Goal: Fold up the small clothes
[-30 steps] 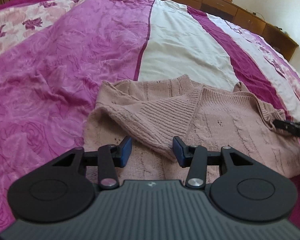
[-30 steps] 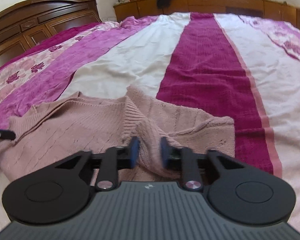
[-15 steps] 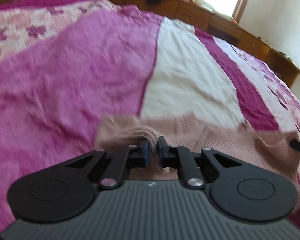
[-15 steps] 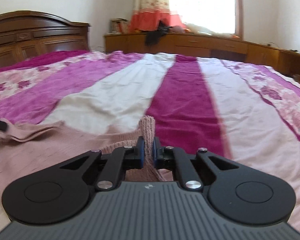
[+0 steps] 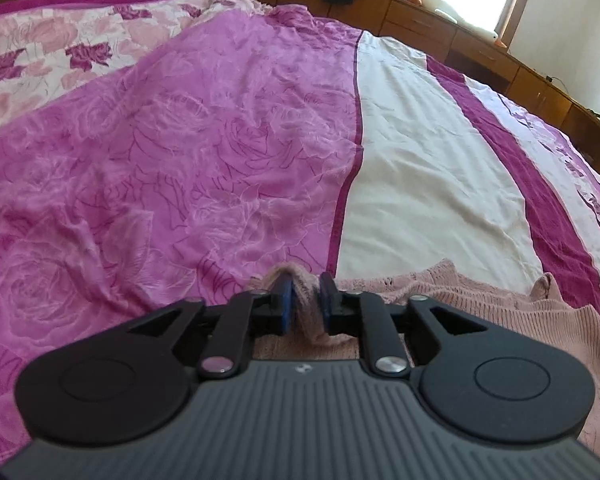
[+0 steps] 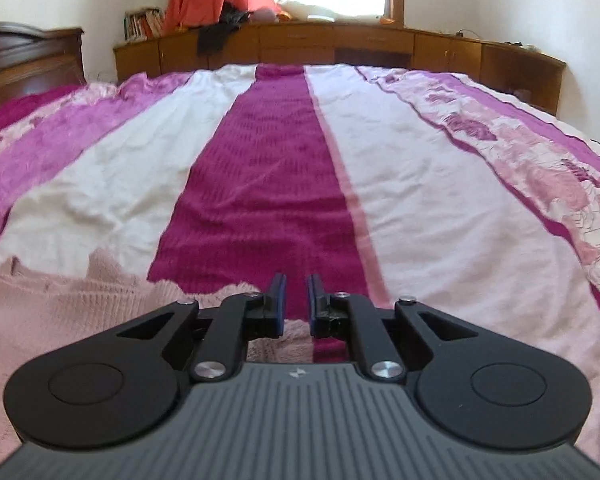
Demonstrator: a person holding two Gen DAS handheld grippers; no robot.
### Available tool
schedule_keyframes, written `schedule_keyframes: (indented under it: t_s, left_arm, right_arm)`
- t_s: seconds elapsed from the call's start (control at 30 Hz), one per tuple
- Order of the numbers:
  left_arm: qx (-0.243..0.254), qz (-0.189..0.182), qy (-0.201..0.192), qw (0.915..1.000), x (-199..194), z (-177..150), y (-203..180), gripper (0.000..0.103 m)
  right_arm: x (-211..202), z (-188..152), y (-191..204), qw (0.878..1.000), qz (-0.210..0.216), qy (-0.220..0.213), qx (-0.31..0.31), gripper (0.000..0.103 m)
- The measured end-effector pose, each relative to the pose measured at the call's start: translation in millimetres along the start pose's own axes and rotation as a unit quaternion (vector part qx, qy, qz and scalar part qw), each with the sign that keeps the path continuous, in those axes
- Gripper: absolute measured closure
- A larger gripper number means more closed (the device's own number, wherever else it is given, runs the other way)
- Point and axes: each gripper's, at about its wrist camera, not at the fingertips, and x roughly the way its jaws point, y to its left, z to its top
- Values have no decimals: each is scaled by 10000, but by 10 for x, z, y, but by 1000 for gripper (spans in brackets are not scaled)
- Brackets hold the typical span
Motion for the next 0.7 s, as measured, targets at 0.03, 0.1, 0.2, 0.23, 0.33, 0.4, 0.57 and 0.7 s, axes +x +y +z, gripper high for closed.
schedule_keyframes:
  t_s: [0.03,0.1,0.2,0.23,0.33,0.4,0.57,0.7]
  left_arm:
    - [12,48,-68,10000,-48,8,2,72]
    - [24,121,-230,9997,-145,37,9,63]
    - [-17,99,-376,9992,-276,94,7,63]
    - [-24,30,-383,9993,-316,105,-7,63]
    - [119,-233,-336,9991,-388,89,-94,63]
    - [302,-329,-266,9986,-388,37,-182,63]
    - [514,-257,62,9983,-218,-185,-289,63]
    - [552,-121,310,9979,-89,-336,-247,63]
  right_arm:
    - [-56,12,-14,9999,117,-21,23,92]
    - [-157,11,-14,9990,454,-43,34,91]
    - [-234,-1,27,9948,1014,97,27,91]
    - [-227,-7,46,9932,1147,181,40,91]
    - [-153,-37,92,9889,1435,388,54,91]
    - [-65,-55,134,9887,1395,542,20,91]
    - [209,-103,123,9947,610,818,87,92]
    - [140,-69,73,9955,586,628,398,91]
